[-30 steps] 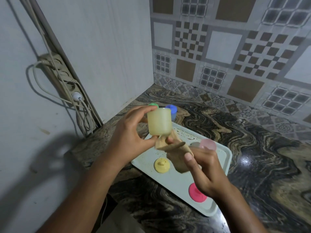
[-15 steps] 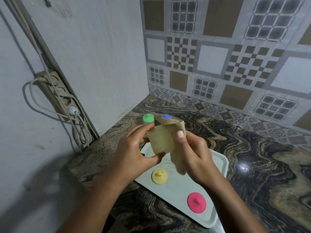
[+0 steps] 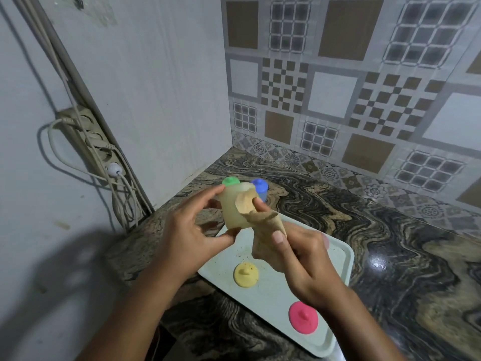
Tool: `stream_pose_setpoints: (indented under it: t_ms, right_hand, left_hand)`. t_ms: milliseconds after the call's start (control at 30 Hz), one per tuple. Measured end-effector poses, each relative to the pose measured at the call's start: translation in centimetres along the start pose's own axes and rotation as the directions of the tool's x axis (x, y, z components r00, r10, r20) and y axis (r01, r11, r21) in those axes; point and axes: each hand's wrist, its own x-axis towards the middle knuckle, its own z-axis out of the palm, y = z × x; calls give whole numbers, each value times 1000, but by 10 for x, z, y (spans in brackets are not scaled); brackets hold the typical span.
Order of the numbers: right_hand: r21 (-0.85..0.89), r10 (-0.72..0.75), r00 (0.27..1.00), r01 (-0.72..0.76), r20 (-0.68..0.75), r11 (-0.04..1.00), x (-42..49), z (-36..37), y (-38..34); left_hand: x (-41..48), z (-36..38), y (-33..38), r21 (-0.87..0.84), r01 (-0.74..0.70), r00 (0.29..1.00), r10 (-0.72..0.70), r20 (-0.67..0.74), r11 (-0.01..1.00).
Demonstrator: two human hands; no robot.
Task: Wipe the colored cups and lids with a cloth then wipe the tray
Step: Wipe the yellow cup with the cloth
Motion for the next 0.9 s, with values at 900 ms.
stream_pose_setpoints:
  t_ms: [900]
  right_hand:
    - [-51, -15, 999, 17, 35, 999, 16, 6, -6]
  left_hand:
    - [-8, -4, 3, 68, -125, 990, 120, 73, 990]
